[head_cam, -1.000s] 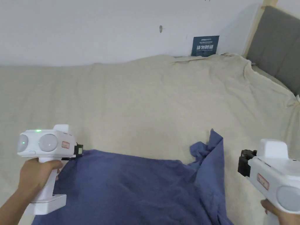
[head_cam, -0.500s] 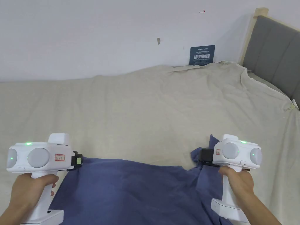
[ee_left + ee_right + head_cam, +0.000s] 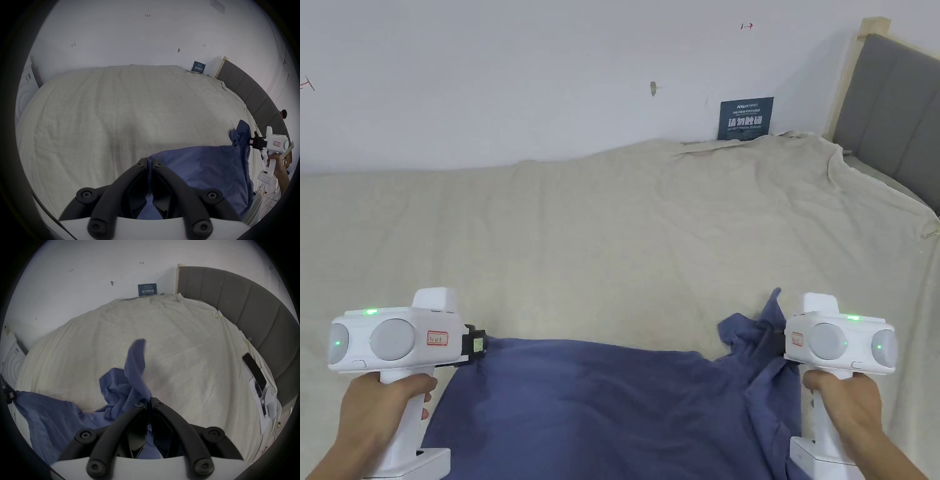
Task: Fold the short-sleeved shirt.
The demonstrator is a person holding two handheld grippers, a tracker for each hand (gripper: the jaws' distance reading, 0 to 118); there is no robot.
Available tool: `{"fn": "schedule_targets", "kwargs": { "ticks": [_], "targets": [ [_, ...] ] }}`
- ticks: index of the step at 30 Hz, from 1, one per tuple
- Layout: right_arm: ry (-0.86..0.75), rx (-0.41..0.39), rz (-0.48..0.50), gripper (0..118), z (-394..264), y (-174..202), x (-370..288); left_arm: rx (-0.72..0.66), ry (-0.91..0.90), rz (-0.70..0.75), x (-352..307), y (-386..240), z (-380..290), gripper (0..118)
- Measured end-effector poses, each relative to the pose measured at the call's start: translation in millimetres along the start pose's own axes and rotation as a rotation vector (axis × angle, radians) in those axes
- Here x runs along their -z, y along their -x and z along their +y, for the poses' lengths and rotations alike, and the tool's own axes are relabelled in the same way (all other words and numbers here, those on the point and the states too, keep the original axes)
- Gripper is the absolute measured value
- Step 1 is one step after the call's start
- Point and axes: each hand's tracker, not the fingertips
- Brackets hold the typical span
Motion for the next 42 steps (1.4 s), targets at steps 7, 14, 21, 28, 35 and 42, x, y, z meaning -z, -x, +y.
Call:
{"fn": "schedule_targets", "kwargs": {
  "ticks": [7,14,21,28,35,42],
  "targets": [
    [-0.196,-0.110,0.066,1,19,-9,-69,-0.055,-0.065,0.011,-33,4,-6,2],
    [-0.385,-0.125,0.152,1,49,-8,-153,-0.103,-0.208,0.024,-93,13,5,2],
    [-0.567,-0.145,0.202,1,89,4,-221,-0.132,-0.399,0.046,-169,23,40,2],
    [-0.695,-0.158,0.194,1,152,20,-267,-0.105,-0.541,0.094,-238,30,91,2],
    [-0.837,-0.126,0.220,1,217,34,-312,-0.060,-0.650,0.145,-289,25,135,2],
    [-0.923,-0.136,0.239,1,267,52,-336,-0.016,-0.737,0.175,-321,18,173,2]
  ]
}}
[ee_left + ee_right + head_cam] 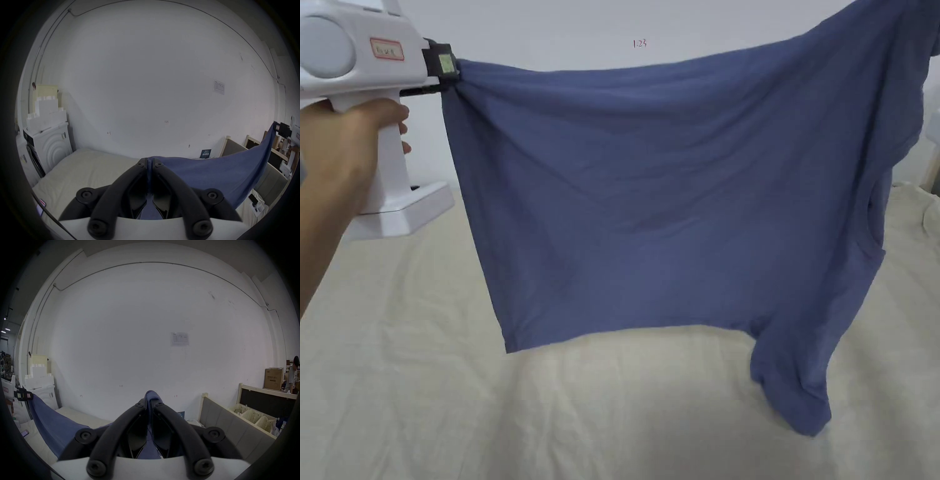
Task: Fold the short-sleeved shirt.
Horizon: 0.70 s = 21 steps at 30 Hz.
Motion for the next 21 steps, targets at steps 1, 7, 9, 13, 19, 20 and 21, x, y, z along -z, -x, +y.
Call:
{"fn": "schedule_targets", "kwargs": {
  "ticks": [1,7,9,13,19,20,21],
  "targets": [
    [-0.010,-0.015,-0.002,1,2,0,2,0.015,-0.009,0.002,-7,-6,3,2],
    [-0.015,-0.048,0.047,1,-6,2,21,0.066,0.013,0.018,11,-18,5,2],
    [-0.001,-0.050,0.049,1,-18,0,30,0.075,0.041,0.024,30,-15,-1,2],
    [0.044,-0.056,0.055,1,-52,-6,41,0.145,0.105,0.040,65,-10,-30,2],
    [0.139,-0.065,0.056,1,-115,-6,41,0.141,0.182,0.050,98,-1,-92,2],
    [0.164,-0.071,0.055,1,-126,-6,41,0.148,0.207,0.057,103,-1,-101,2],
    [0.185,-0.068,0.054,1,-136,-6,42,0.142,0.217,0.062,108,2,-110,2]
  ]
}}
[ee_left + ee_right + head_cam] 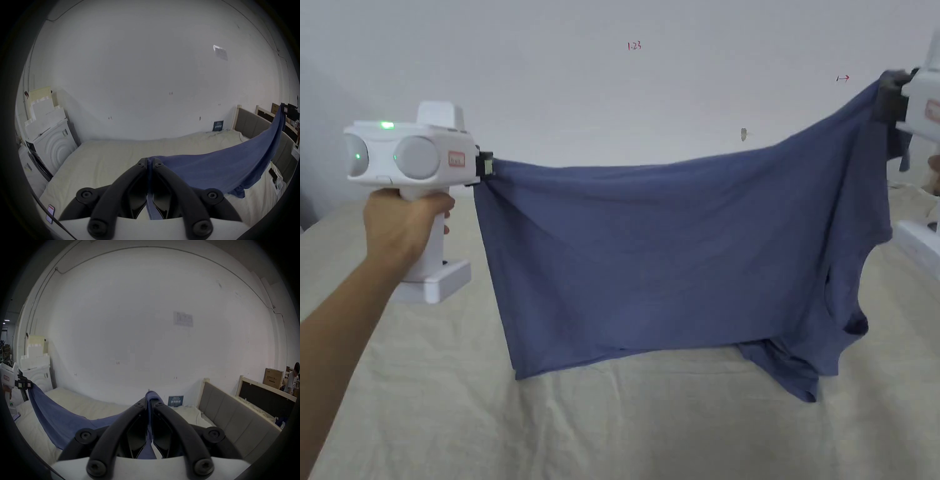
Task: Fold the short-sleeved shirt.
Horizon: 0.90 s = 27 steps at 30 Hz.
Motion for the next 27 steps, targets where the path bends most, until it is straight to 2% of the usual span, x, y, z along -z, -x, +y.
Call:
{"fn": "schedule_targets", "kwargs": {
  "ticks": [3,7,14,21,27],
  "targets": [
    [0.047,-0.008,-0.016,1,-33,4,6,-0.026,0.052,-0.003,19,2,-26,2],
    [0.131,0.040,-0.016,1,-77,4,17,-0.038,0.110,-0.009,26,-3,-62,2],
    [0.237,0.058,-0.024,1,-135,13,12,-0.072,0.210,-0.011,33,-10,-120,2],
    [0.274,0.086,0.027,1,-183,12,-41,-0.108,0.261,-0.051,8,1,-191,2],
    [0.328,0.088,0.059,1,-229,12,-101,-0.145,0.320,-0.050,-47,-1,-253,2]
  ]
}}
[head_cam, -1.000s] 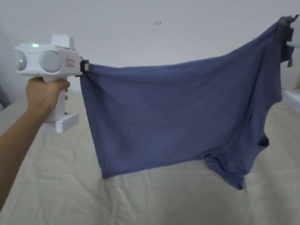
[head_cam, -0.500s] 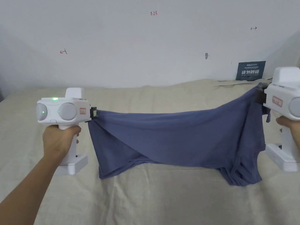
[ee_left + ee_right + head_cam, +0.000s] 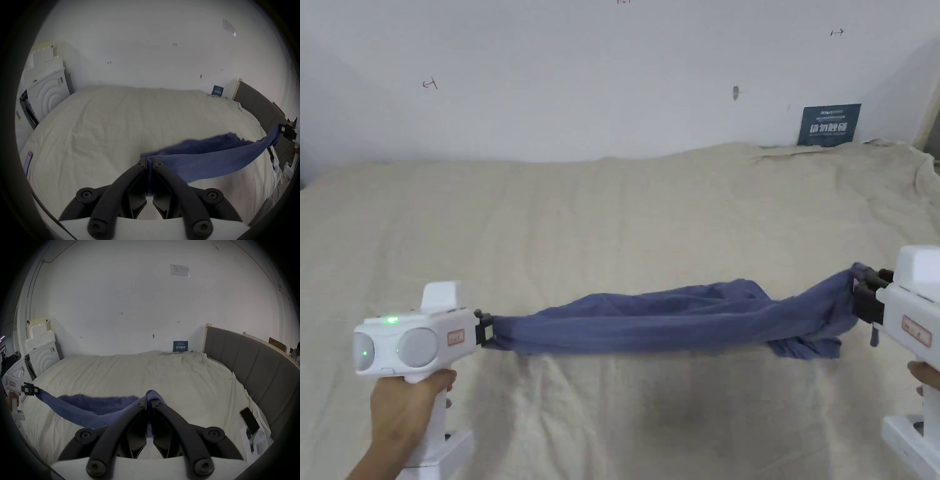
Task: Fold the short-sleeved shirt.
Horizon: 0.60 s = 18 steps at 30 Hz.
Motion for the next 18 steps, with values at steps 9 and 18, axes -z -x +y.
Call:
{"fn": "schedule_targets", "kwargs": {
  "ticks": [9,18],
  "targets": [
    [0.050,0.051,0.040,1,-69,14,-87,0.005,0.049,-0.003,-52,3,-77,2],
    [0.085,0.100,0.038,1,-114,26,-162,0.012,0.073,0.005,-97,22,-132,2]
  ]
}}
